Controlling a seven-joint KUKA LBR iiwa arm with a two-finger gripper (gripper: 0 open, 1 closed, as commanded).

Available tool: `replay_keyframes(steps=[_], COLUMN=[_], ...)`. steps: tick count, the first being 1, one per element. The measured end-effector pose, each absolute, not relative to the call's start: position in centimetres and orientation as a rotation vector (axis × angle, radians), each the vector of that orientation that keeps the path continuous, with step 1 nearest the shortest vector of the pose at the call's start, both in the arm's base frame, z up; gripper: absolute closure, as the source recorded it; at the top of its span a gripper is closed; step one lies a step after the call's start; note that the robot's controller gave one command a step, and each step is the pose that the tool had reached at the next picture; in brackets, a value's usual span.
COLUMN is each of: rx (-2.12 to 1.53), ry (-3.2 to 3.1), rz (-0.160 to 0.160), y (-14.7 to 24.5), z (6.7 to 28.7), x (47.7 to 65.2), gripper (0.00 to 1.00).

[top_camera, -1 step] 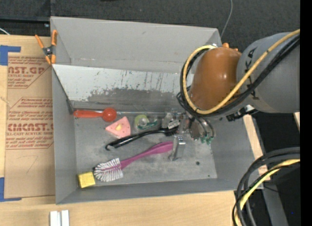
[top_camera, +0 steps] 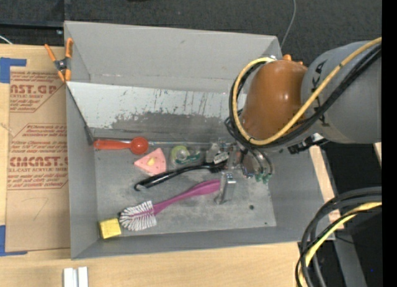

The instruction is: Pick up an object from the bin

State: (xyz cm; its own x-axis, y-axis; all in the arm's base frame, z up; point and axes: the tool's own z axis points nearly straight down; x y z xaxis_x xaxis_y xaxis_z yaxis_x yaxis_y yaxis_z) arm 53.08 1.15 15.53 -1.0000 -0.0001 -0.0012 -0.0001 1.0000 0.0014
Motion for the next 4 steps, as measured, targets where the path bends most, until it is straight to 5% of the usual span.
replay_keyframes(steps=[1, 2, 3, 4], rx=[0.081, 0.076, 0.076, 0.076], ry=[3.142, 3.133, 3.132, 3.133], rz=[0.005, 0.003, 0.003, 0.003], y=[1.8, 0.7, 0.7, 0.7], z=[10.6, 9.7, 9.7, 9.7], x=[53.3, 52.3, 52.3, 52.3], gripper=[0.00, 1.00, 0.00, 1.00])
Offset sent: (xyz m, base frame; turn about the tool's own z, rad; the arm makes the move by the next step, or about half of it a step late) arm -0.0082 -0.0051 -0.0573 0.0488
